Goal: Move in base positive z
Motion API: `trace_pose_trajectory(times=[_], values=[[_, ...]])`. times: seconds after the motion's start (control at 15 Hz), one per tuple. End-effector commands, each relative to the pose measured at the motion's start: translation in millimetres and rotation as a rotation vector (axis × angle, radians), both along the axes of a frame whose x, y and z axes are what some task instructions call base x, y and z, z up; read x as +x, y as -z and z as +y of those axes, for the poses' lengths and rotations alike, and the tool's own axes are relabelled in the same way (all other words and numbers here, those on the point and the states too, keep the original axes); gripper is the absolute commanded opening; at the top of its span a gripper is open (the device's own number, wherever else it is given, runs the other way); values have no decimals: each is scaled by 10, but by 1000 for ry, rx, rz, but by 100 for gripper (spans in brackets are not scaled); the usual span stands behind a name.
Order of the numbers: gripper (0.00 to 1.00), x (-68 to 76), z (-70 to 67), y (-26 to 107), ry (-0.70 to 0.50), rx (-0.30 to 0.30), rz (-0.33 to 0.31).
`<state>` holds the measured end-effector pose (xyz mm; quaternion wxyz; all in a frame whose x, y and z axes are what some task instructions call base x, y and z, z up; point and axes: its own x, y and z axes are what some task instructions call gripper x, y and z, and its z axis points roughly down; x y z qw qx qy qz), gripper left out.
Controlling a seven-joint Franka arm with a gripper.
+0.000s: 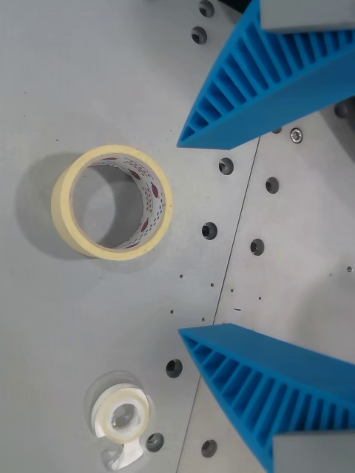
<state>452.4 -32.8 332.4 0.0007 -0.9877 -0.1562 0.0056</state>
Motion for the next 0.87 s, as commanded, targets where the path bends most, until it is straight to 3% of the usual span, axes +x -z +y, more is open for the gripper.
trace_pose_trajectory(times=[0.07, 0.87], values=[[100, -2, 0, -78, 0, 0, -6], [100, 6, -1, -677, 0, 0, -6]])
